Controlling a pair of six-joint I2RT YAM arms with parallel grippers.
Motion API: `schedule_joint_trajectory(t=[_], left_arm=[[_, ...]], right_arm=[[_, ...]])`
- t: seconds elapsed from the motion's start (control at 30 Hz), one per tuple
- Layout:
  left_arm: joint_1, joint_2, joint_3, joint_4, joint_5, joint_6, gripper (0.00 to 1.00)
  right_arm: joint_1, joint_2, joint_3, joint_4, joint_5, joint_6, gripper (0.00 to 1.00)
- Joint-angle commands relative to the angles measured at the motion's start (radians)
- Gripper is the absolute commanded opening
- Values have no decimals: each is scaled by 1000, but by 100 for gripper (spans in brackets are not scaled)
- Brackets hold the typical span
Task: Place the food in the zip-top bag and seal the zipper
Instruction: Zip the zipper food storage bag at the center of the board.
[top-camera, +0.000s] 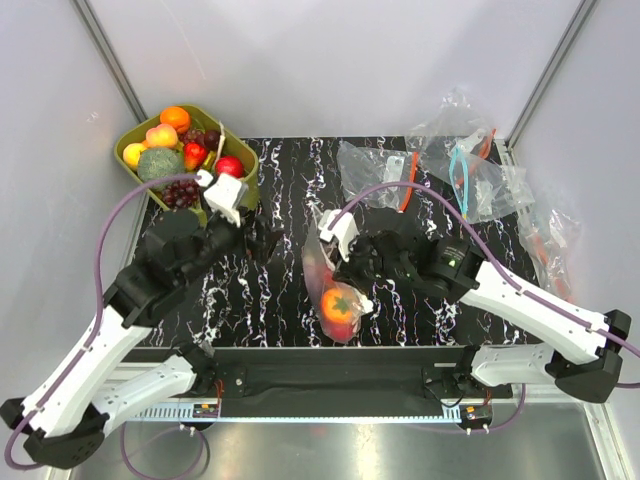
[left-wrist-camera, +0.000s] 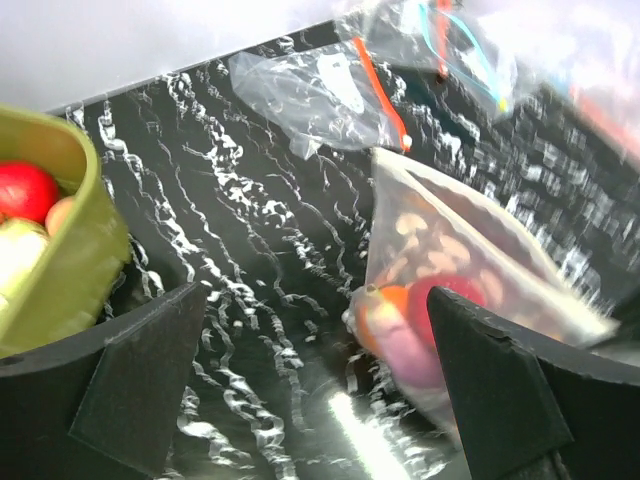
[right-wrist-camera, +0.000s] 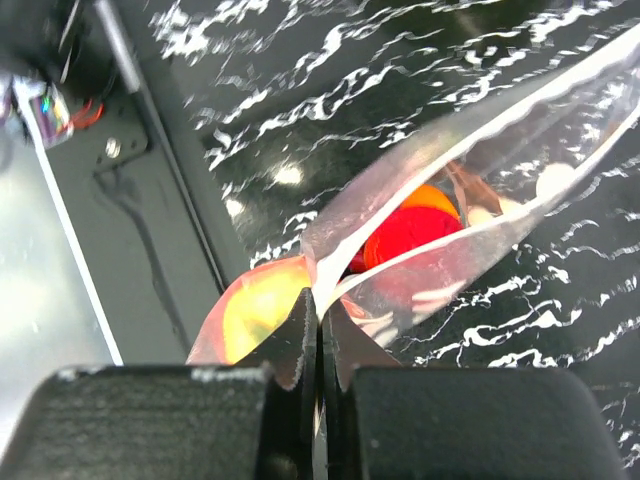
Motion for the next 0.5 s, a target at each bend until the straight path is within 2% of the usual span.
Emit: schedule_joint_trajectory(t=[0.0, 0.13, 0.23, 0.47], left_arm=[[0, -74, -69, 130, 121, 210, 99], [0, -89, -74, 147, 222, 330, 99], [2, -62, -57, 86, 291, 391, 99], [0, 4, 0, -86, 595, 614, 99]], right_arm=[[6, -15, 2, -12, -105, -133, 0], [6, 2, 27, -29, -116, -208, 0], [7, 16, 53, -55, -154, -270, 0], [6, 38, 65, -83, -173, -396, 0]])
